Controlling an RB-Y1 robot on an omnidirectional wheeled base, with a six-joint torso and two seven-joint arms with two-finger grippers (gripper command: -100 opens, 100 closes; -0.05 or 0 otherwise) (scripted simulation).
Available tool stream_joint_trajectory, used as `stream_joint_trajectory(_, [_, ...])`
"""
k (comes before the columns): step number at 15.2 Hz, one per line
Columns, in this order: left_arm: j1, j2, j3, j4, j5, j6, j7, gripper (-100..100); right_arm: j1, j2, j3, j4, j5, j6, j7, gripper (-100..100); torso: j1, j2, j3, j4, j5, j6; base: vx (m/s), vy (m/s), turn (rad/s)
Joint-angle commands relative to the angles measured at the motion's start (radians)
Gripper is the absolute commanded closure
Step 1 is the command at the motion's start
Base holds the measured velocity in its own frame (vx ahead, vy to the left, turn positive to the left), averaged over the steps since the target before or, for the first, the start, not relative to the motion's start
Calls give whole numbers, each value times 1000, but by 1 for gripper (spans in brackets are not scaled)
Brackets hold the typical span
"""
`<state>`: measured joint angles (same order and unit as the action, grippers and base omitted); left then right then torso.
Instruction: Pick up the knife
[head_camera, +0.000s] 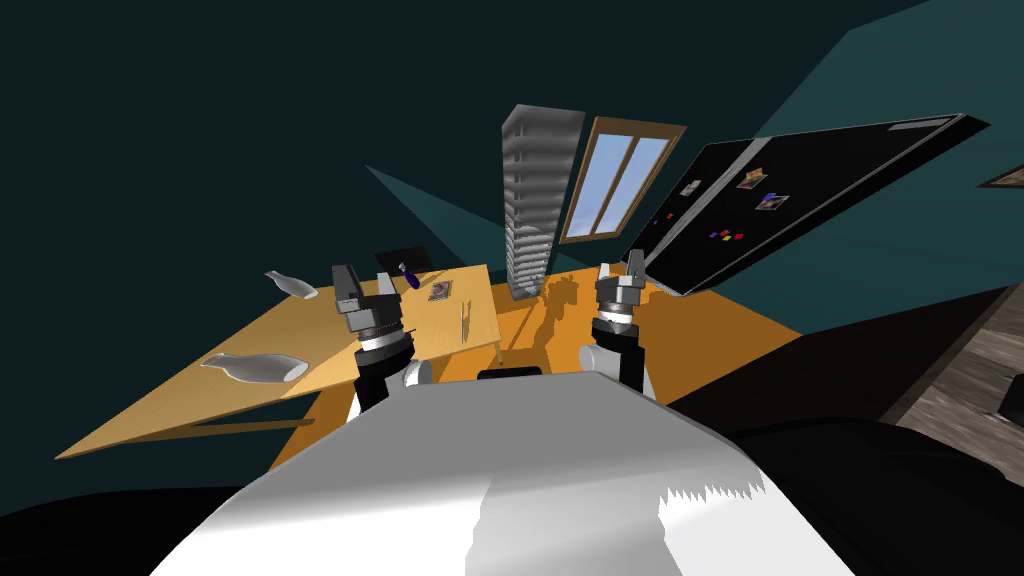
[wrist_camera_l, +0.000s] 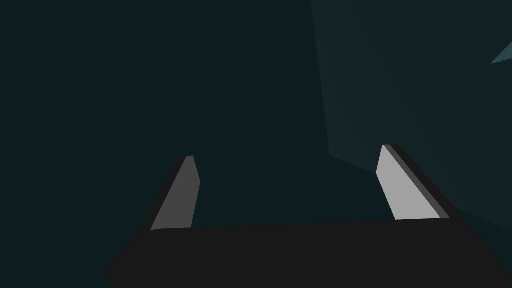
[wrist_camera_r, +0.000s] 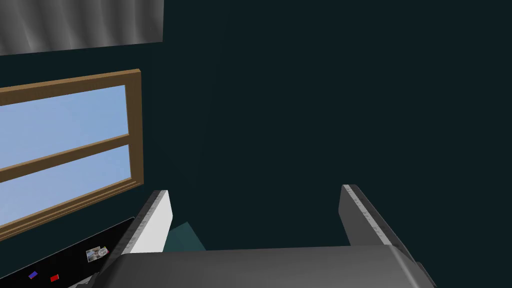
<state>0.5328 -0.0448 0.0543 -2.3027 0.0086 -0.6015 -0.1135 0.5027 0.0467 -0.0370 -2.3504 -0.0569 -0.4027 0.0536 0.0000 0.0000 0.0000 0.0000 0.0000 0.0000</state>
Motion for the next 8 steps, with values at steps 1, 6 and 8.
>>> stream_joint_trajectory(1, [-4,49,3,11,6,6,5,-100,0,0,0,0,0,0,0,0,0,0,0,0,0,0,2,-11,-6])
stream_joint_trajectory(6, [-18,139,15,53,29,29,28,-100,0,0,0,0,0,0,0,0,-2,0,0,0,0,0,2,-35,-7])
stream_joint_trajectory(8, [-25,175,21,73,40,40,38,-100,0,0,0,0,0,0,0,0,-3,0,0,0,-1,0,8,-52,-8])
